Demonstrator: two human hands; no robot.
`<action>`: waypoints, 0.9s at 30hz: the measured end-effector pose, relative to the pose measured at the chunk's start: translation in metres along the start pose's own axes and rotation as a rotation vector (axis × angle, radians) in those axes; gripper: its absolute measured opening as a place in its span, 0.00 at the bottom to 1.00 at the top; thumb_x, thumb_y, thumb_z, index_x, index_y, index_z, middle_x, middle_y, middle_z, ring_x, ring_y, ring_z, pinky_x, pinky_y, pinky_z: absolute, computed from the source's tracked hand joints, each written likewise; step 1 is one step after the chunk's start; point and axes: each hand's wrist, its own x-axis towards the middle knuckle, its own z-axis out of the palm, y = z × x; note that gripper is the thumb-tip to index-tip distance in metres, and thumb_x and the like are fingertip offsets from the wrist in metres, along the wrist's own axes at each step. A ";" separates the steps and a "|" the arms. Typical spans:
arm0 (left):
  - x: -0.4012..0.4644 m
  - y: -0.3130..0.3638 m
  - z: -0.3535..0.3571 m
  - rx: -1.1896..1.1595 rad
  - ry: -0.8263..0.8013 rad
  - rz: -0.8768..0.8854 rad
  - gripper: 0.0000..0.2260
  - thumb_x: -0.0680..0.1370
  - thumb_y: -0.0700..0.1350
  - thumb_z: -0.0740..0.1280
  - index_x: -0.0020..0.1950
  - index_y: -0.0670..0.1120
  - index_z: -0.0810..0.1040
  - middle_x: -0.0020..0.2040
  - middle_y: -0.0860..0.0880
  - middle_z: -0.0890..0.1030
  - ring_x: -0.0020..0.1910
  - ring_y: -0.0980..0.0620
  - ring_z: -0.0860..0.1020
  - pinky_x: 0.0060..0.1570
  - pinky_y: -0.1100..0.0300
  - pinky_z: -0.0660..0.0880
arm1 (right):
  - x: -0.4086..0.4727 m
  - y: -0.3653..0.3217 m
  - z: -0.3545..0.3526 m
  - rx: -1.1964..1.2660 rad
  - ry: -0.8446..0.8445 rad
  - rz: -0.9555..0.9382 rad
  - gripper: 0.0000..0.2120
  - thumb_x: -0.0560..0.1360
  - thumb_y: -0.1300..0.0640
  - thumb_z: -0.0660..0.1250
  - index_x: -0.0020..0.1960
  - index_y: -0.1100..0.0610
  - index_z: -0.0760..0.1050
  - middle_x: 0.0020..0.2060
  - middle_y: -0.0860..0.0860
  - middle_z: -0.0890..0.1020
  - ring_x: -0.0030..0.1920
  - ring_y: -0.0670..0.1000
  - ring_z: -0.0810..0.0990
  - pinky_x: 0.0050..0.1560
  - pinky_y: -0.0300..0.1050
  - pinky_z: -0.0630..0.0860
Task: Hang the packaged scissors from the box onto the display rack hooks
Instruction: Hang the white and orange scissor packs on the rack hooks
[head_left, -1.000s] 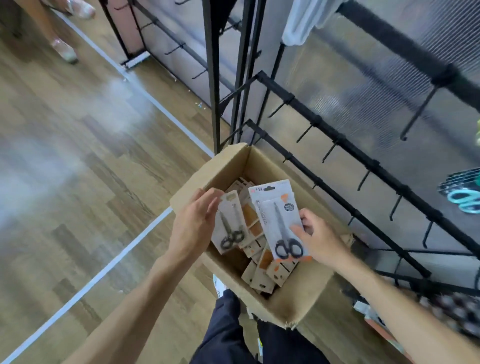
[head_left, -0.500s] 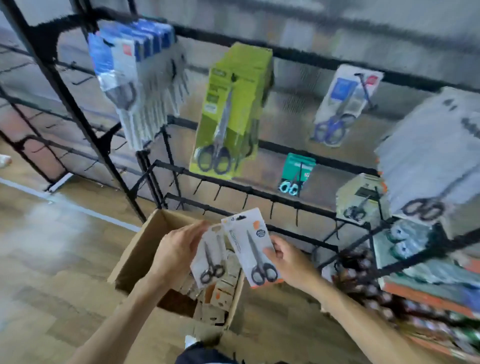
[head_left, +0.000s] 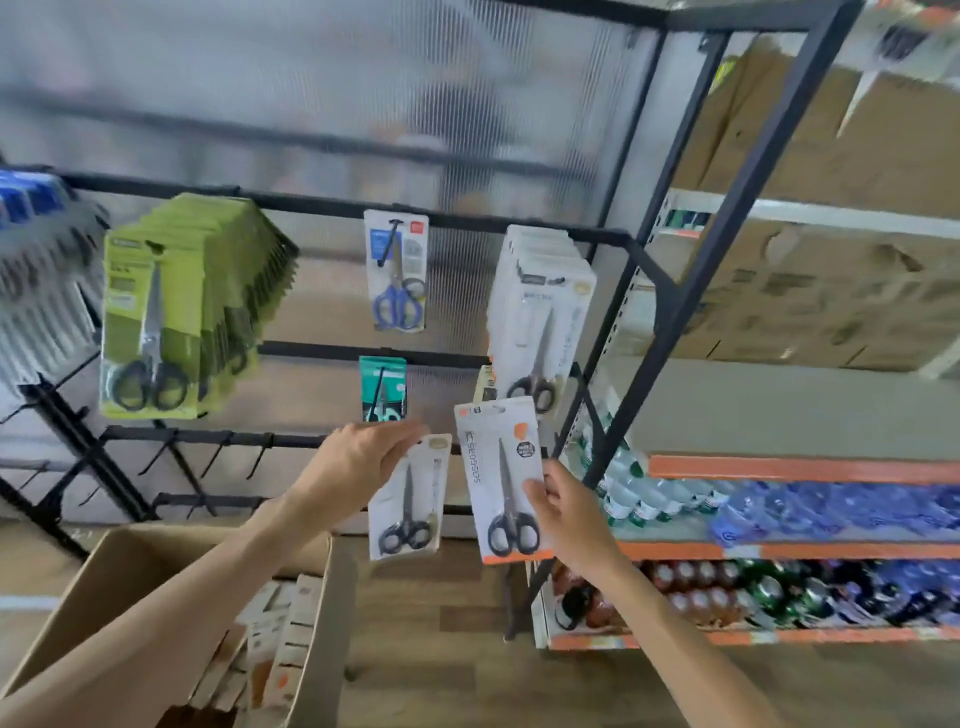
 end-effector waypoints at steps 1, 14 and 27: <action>0.008 0.007 0.000 0.000 -0.006 0.019 0.08 0.81 0.44 0.66 0.59 0.51 0.80 0.50 0.47 0.85 0.45 0.43 0.84 0.35 0.54 0.77 | 0.001 -0.003 -0.009 0.007 0.034 -0.012 0.08 0.82 0.48 0.59 0.56 0.50 0.73 0.51 0.46 0.83 0.53 0.49 0.82 0.54 0.56 0.79; 0.043 0.013 -0.028 0.035 0.145 0.144 0.08 0.83 0.48 0.61 0.56 0.47 0.78 0.46 0.48 0.85 0.40 0.46 0.83 0.35 0.50 0.80 | 0.040 -0.030 -0.036 0.109 0.093 -0.142 0.07 0.83 0.53 0.61 0.59 0.52 0.74 0.52 0.45 0.83 0.53 0.44 0.82 0.57 0.52 0.79; -0.066 -0.087 -0.057 0.135 0.096 -0.191 0.09 0.80 0.44 0.64 0.58 0.54 0.77 0.45 0.50 0.86 0.40 0.49 0.84 0.37 0.56 0.80 | 0.062 -0.037 0.109 -0.001 -0.191 -0.106 0.07 0.82 0.52 0.60 0.57 0.53 0.74 0.51 0.48 0.83 0.50 0.48 0.81 0.51 0.53 0.79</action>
